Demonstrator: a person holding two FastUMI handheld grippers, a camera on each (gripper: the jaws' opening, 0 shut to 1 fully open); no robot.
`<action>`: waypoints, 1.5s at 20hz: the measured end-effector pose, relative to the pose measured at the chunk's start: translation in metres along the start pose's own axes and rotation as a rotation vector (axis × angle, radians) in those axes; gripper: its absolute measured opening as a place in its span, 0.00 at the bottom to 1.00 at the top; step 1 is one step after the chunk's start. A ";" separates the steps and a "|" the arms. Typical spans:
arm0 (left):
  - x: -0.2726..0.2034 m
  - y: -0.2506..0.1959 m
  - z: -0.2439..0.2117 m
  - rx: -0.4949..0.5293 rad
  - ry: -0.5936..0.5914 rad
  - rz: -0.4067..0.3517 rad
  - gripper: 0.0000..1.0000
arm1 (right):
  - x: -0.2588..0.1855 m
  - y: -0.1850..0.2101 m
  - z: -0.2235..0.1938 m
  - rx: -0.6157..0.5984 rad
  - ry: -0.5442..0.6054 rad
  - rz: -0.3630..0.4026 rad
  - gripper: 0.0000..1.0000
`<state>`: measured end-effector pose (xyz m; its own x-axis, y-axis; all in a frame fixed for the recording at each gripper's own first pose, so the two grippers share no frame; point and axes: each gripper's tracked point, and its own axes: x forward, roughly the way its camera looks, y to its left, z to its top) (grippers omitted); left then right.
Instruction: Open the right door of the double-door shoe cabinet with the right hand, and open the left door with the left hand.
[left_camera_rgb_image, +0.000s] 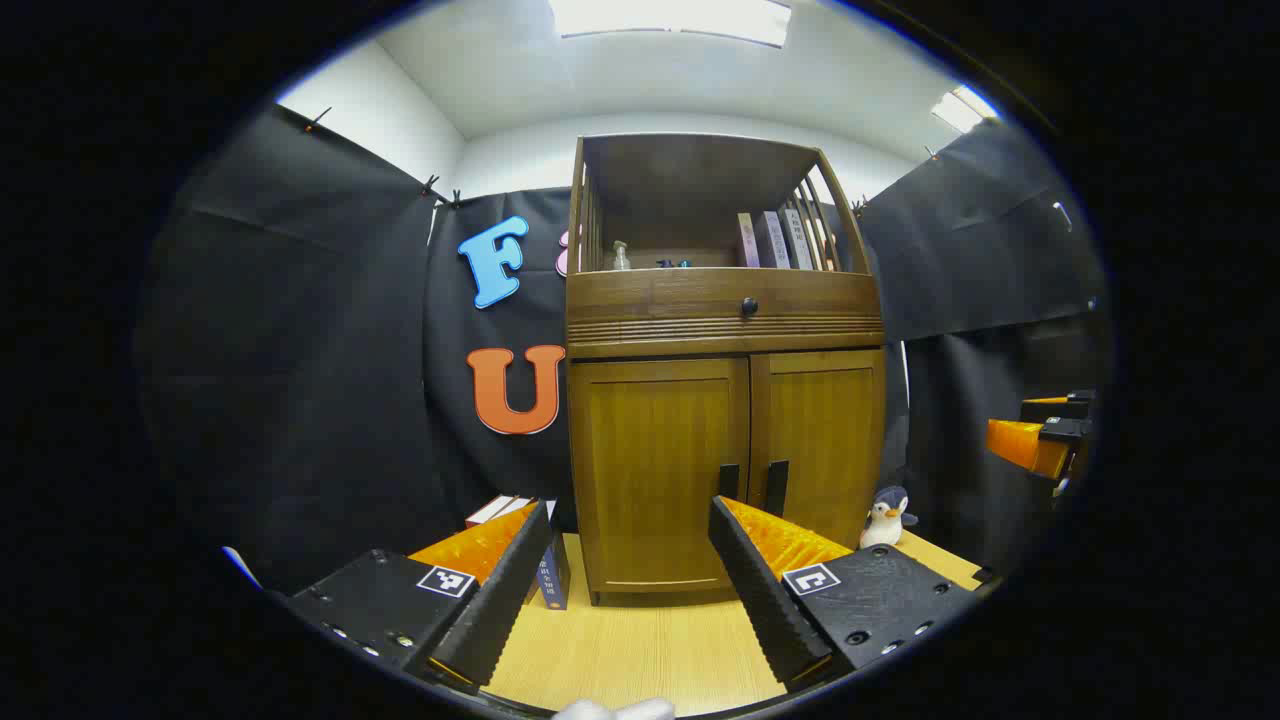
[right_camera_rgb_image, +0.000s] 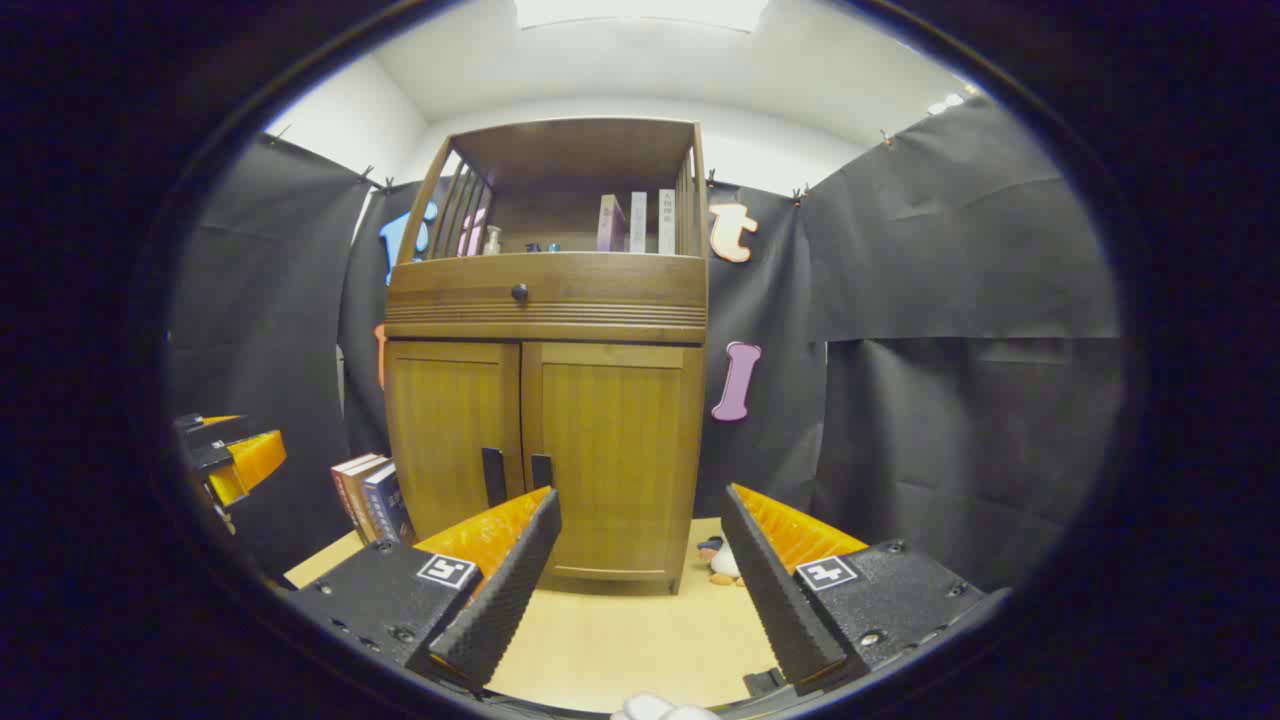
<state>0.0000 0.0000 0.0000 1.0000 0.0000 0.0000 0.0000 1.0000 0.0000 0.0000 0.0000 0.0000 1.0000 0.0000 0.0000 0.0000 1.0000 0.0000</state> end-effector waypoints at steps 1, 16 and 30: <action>0.000 0.001 -0.001 0.004 0.003 -0.004 1.00 | 0.000 -0.001 0.000 -0.002 0.001 -0.004 0.98; -0.005 0.011 0.000 -0.025 0.006 -0.073 1.00 | 0.022 0.002 -0.010 -0.024 0.021 -0.064 1.00; -0.004 0.029 -0.016 0.008 0.090 0.080 0.96 | 0.228 0.100 -0.075 -0.010 0.098 0.153 1.00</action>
<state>-0.0035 0.0290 -0.0159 0.9927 0.0806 -0.0892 -0.0799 0.9967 0.0115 0.2277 0.0999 -0.0750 0.9835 0.1519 -0.0978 -0.1529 0.9882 -0.0027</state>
